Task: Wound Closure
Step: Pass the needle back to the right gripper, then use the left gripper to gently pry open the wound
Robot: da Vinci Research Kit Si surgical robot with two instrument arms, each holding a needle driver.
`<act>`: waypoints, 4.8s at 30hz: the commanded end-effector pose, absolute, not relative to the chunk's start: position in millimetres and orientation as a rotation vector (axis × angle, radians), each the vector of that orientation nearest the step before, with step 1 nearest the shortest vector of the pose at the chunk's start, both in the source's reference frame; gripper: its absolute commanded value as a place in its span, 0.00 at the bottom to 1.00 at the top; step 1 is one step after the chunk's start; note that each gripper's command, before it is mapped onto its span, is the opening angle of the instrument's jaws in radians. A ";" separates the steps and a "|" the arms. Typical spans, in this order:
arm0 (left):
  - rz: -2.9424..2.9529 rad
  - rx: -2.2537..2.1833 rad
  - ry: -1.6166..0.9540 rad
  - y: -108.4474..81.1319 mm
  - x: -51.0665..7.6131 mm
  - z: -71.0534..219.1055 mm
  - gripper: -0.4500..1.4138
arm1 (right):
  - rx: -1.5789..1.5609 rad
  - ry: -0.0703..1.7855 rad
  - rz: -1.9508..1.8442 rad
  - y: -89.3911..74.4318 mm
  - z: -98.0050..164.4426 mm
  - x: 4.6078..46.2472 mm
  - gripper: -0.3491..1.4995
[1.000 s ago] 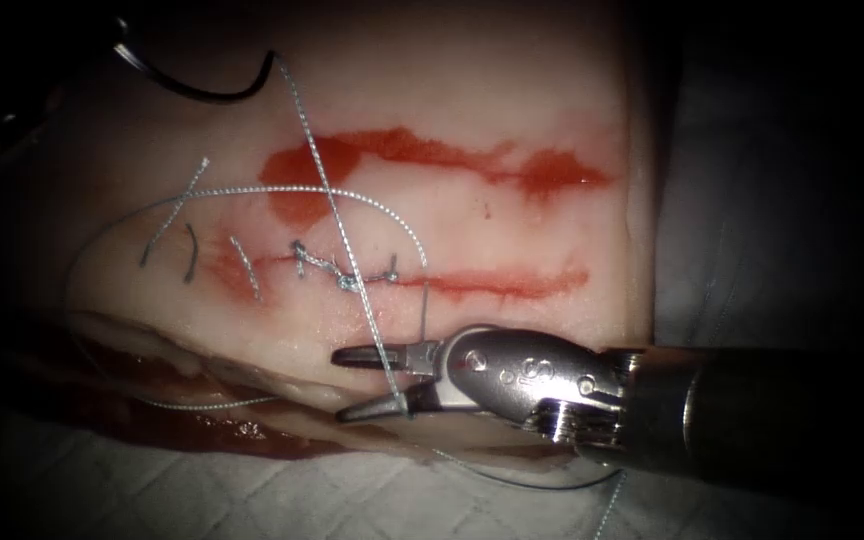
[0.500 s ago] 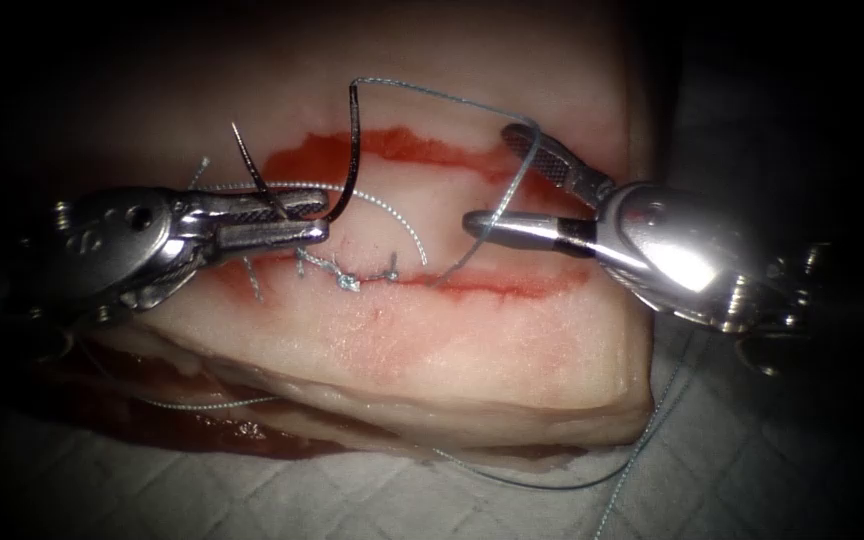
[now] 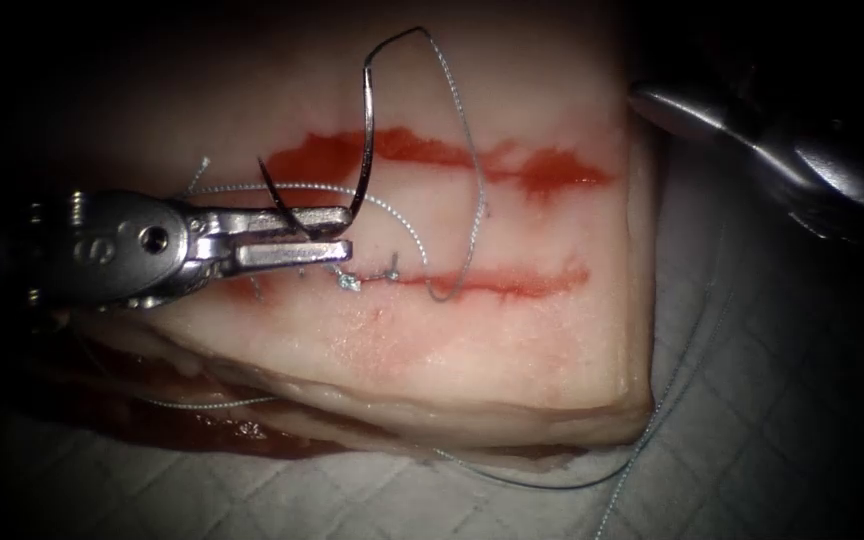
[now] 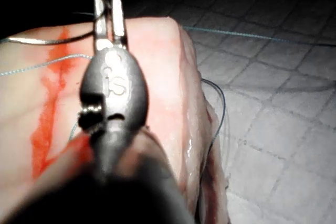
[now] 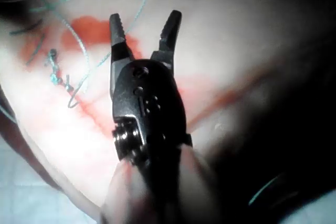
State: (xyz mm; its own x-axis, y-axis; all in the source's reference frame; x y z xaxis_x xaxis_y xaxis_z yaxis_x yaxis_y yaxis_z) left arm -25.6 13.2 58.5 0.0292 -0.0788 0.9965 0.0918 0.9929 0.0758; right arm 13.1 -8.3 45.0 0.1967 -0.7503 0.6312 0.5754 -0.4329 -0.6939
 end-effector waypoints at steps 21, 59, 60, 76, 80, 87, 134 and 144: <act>0.276 -0.297 -1.258 8.3 -30.0 61.2 0.00 | -1.298 0.818 -1.203 -13.6 49.3 22.8 0.77; 0.314 -0.282 -1.269 6.2 -31.9 61.0 0.00 | -1.621 0.733 -1.441 -12.9 51.1 24.6 0.94; 0.314 -0.282 -1.269 6.2 -31.9 61.0 0.00 | -1.621 0.733 -1.441 -12.9 51.1 24.6 0.94; 0.323 -0.284 -1.263 6.1 -31.9 61.1 0.00 | -1.437 0.855 -1.225 -13.1 50.9 25.0 0.88; 0.323 -0.285 -1.263 6.0 -31.9 61.1 0.00 | -1.436 0.838 -1.223 -13.1 51.2 24.9 0.70; 0.323 -0.285 -1.263 6.0 -32.0 61.1 0.00 | -1.436 0.827 -1.222 -12.7 51.7 24.6 0.43; -0.448 0.239 -1.175 10.3 -26.8 69.1 0.43 | -1.904 0.004 -1.554 -10.8 53.1 19.6 0.00; -0.504 0.513 -1.177 9.4 -29.2 72.7 0.00 | -2.110 -0.497 -1.791 -10.4 54.2 19.9 0.00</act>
State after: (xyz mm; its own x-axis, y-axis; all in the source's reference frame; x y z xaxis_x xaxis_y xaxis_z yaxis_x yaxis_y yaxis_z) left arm -29.2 9.8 72.2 0.2996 -0.6719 0.6773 0.1030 0.7286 0.6772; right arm 18.4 -12.4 53.5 0.1852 0.1371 0.9731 0.4812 -0.8760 0.0318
